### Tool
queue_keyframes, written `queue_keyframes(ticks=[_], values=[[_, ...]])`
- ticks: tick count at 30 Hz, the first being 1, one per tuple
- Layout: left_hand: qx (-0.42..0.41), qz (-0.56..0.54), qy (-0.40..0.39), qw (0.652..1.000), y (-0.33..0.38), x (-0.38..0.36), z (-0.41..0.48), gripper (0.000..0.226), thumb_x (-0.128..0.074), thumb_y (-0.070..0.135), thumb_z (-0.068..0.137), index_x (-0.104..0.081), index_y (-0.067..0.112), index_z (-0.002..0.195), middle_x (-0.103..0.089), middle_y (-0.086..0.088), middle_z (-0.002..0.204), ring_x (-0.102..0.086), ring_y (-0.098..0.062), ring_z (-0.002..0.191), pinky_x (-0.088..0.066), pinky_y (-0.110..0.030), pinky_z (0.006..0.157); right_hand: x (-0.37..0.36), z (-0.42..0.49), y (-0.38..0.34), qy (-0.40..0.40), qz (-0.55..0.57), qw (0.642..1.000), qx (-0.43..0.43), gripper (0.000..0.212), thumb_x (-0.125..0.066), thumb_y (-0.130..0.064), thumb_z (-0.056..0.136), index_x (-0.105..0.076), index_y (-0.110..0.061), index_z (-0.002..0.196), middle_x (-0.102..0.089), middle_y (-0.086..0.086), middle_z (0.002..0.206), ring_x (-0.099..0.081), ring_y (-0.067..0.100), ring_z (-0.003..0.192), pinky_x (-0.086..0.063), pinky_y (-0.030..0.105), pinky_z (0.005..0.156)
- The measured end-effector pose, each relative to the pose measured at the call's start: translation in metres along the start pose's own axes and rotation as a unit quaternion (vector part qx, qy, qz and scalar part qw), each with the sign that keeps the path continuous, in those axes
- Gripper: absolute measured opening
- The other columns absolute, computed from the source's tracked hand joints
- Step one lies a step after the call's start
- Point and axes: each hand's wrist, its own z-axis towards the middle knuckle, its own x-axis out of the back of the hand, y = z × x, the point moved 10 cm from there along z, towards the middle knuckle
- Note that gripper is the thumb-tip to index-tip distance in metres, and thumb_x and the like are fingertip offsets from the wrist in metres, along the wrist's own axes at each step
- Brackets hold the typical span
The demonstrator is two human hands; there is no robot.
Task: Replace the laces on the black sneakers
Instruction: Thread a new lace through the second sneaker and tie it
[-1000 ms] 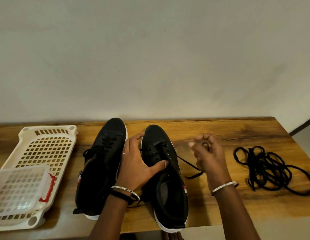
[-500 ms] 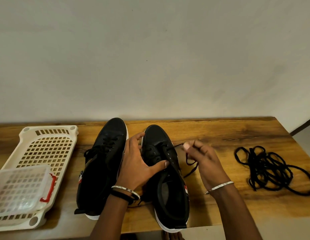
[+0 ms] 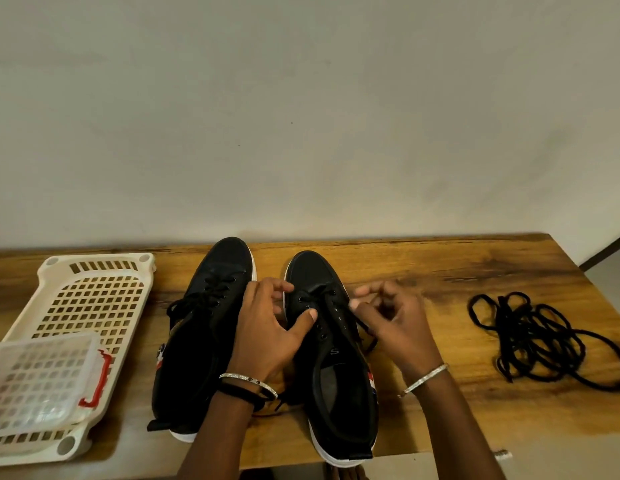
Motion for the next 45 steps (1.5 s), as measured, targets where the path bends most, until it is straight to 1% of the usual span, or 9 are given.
queue_keyframes(ticks=[3,6,9,17,23,29,33,40,45], values=[[-0.008,0.03,0.013,0.999,0.002,0.001,0.0,0.026,-0.081,0.03,0.078,-0.058,0.023,0.088,-0.054,0.004,0.085,-0.051,-0.007,0.067,-0.045,-0.015,0.061,-0.017,-0.003,-0.002,-0.03,-0.108,0.993,0.045,0.012,-0.076,-0.011,0.086,-0.075,-0.023,0.086,-0.063,-0.006,0.067,-0.056,0.001,0.061,-0.045,0.015,0.06],[0.003,0.034,0.011,0.999,-0.001,0.0,0.001,0.022,-0.081,0.03,0.079,-0.06,0.023,0.076,-0.058,0.003,0.07,-0.054,-0.012,0.062,-0.05,-0.029,0.059,-0.012,0.0,-0.001,-0.006,-0.143,0.988,0.064,0.008,-0.077,-0.018,0.087,-0.076,-0.026,0.084,-0.067,-0.008,0.075,-0.057,0.001,0.066,-0.04,0.012,0.06],[0.016,0.04,-0.017,0.999,-0.004,-0.004,0.003,0.019,-0.078,0.031,0.082,-0.064,0.022,0.073,-0.058,0.003,0.064,-0.052,-0.01,0.058,-0.05,-0.029,0.057,-0.011,0.001,0.001,-0.007,-0.17,0.983,0.068,0.007,-0.076,-0.024,0.087,-0.075,-0.028,0.081,-0.069,-0.012,0.08,-0.058,0.002,0.071,-0.04,0.017,0.063],[0.063,-0.051,-0.041,0.996,-0.013,-0.004,0.001,0.017,-0.059,0.022,0.098,-0.059,0.01,0.085,-0.063,-0.001,0.069,-0.056,-0.004,0.055,-0.043,-0.011,0.053,-0.019,-0.002,0.004,0.008,-0.21,0.976,0.065,0.012,-0.061,-0.023,0.096,-0.063,-0.022,0.084,-0.062,-0.011,0.083,-0.058,0.007,0.076,-0.048,0.03,0.067],[0.075,-0.087,-0.008,0.993,-0.015,0.0,0.0,0.017,-0.052,0.02,0.101,-0.056,0.011,0.087,-0.069,0.001,0.073,-0.059,-0.005,0.057,-0.048,-0.019,0.058,-0.016,-0.002,0.007,0.046,-0.182,0.981,0.043,0.011,-0.061,-0.023,0.097,-0.062,-0.021,0.087,-0.066,-0.008,0.083,-0.063,0.011,0.076,-0.054,0.039,0.07],[0.062,-0.096,0.049,0.992,-0.011,0.006,0.001,0.016,-0.055,0.021,0.1,-0.056,0.012,0.088,-0.069,0.002,0.075,-0.06,-0.005,0.059,-0.049,-0.017,0.057,-0.017,-0.007,0.005,0.105,-0.203,0.973,0.033,0.008,-0.059,-0.023,0.097,-0.063,-0.017,0.094,-0.065,-0.006,0.09,-0.061,0.014,0.083,-0.05,0.037,0.074],[0.025,-0.046,0.086,0.995,-0.004,0.014,0.003,0.006,-0.066,0.02,0.093,-0.063,0.018,0.089,-0.065,0.006,0.075,-0.062,-0.007,0.067,-0.052,-0.023,0.063,-0.019,-0.012,0.004,0.152,-0.202,0.967,0.031,0.008,-0.058,-0.019,0.097,-0.061,-0.014,0.093,-0.061,-0.004,0.089,-0.057,0.017,0.082,-0.039,0.032,0.068],[-0.075,0.098,0.085,0.989,0.022,0.013,0.001,0.003,-0.074,0.018,0.087,-0.073,0.021,0.089,-0.062,0.008,0.086,-0.061,-0.009,0.076,-0.043,-0.015,0.064,-0.018,-0.009,0.003,0.131,-0.155,0.978,0.056,0.005,-0.061,-0.022,0.094,-0.065,-0.025,0.094,-0.065,-0.015,0.09,-0.063,0.007,0.085,-0.055,0.046,0.079],[-0.085,0.184,0.094,0.975,0.027,0.009,0.0,0.014,-0.06,0.03,0.097,-0.067,0.02,0.091,-0.057,0.006,0.091,-0.051,-0.011,0.072,-0.036,-0.023,0.062,-0.018,-0.002,-0.014,0.097,-0.183,0.968,0.14,0.018,-0.055,-0.03,0.096,-0.069,-0.038,0.105,-0.066,-0.022,0.101,-0.061,0.008,0.099,-0.054,0.044,0.082]])
